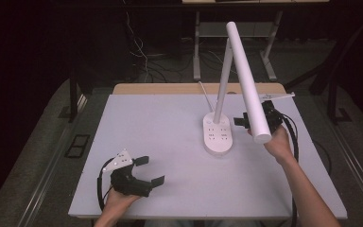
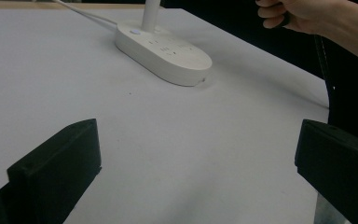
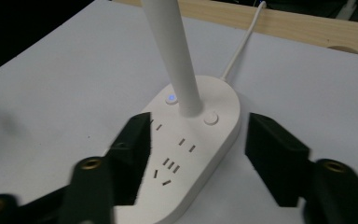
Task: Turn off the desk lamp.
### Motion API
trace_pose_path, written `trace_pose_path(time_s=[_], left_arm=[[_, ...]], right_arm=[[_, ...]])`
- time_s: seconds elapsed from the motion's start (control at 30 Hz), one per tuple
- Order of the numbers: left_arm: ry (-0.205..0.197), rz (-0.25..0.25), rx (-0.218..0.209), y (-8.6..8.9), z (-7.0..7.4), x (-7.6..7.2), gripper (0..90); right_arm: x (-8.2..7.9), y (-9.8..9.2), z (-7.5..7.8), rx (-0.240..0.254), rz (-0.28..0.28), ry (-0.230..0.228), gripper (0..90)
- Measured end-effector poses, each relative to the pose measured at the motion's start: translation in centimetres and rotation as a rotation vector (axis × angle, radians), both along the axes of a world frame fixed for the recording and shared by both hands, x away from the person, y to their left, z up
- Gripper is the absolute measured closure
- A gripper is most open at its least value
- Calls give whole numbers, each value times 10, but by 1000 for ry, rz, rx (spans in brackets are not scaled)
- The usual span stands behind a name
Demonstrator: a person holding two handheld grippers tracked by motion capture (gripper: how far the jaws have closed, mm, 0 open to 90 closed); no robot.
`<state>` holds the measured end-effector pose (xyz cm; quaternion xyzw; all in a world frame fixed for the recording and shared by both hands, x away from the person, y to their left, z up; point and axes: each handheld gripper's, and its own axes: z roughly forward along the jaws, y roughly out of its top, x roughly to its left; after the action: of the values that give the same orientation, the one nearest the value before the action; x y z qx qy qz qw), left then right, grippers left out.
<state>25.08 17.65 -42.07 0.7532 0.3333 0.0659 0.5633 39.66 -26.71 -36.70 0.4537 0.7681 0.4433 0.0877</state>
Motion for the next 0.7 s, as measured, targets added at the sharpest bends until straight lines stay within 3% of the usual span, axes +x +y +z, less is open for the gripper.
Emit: trace_pose_path(time_s=[0.1,0.23,0.7], left_arm=[[-1,-1,1,0,0,0,0],[-1,-1,-1,-1,0,-1,0],[-1,3,0,-1,0,-1,0]], right_arm=[[-10,-2,3,26,-2,-10,140],[-23,-1,4,7,10,-9,9],[-79,-14,-7,33,37,-34,4]])
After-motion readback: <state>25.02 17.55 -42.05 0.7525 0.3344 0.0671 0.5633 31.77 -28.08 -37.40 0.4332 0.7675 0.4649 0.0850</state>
